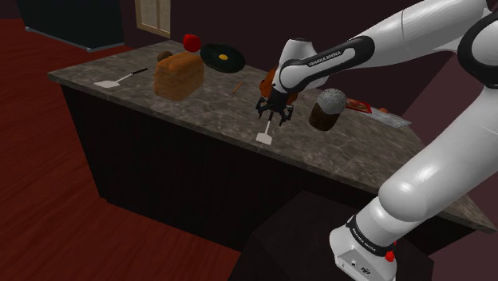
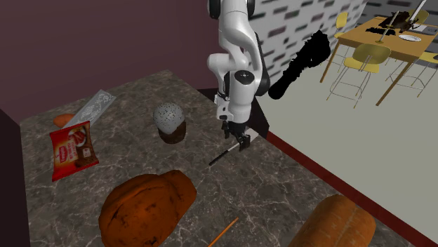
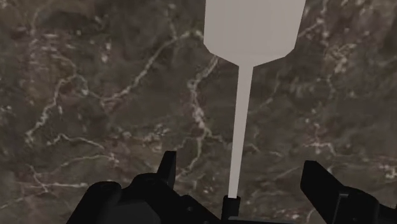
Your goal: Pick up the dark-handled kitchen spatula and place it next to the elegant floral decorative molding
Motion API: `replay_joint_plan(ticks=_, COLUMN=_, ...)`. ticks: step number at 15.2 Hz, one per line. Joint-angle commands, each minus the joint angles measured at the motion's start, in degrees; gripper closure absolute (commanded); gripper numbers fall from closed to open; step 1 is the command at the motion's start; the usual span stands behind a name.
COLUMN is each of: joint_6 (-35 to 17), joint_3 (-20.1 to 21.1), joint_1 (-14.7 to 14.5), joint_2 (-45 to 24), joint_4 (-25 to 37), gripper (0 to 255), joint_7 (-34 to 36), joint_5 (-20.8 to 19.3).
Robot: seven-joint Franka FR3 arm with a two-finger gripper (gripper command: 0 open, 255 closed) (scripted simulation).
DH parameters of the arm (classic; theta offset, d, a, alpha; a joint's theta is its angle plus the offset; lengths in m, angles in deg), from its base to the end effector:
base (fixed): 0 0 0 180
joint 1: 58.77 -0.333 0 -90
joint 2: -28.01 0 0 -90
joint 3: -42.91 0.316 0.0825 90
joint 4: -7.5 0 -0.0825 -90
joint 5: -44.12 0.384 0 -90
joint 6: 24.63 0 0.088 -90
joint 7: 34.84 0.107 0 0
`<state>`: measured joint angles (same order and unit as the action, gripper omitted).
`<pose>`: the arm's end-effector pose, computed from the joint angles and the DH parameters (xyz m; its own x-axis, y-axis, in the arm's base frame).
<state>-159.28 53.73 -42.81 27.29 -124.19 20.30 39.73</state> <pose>0.5156 -0.0475 0.3465 0.5397 -0.8393 0.0661 -0.8411 -0.5408 -0.0001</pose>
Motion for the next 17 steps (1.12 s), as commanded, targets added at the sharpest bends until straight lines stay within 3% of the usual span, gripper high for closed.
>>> replay_joint_plan(ticks=1, joint_6=-1.1, joint_3=0.0, joint_1=0.0, joint_2=-0.9, joint_4=-0.2, gripper=0, joint_7=0.3, joint_5=-0.3)
replay_joint_plan(ticks=8, joint_6=-1.1, joint_3=0.0, joint_1=0.0, joint_2=-0.9, joint_4=-0.2, gripper=0, joint_7=0.3, joint_5=-0.3)
replay_joint_plan(ticks=9, joint_6=-1.1, joint_3=0.0, joint_1=0.0, joint_2=-0.9, joint_4=-0.2, gripper=255, joint_7=0.3, joint_5=-0.3)
replay_joint_plan(ticks=17, joint_6=-1.1, joint_3=0.0, joint_1=0.0, joint_2=-0.9, joint_4=-0.2, gripper=255, joint_7=0.3, joint_5=-0.3)
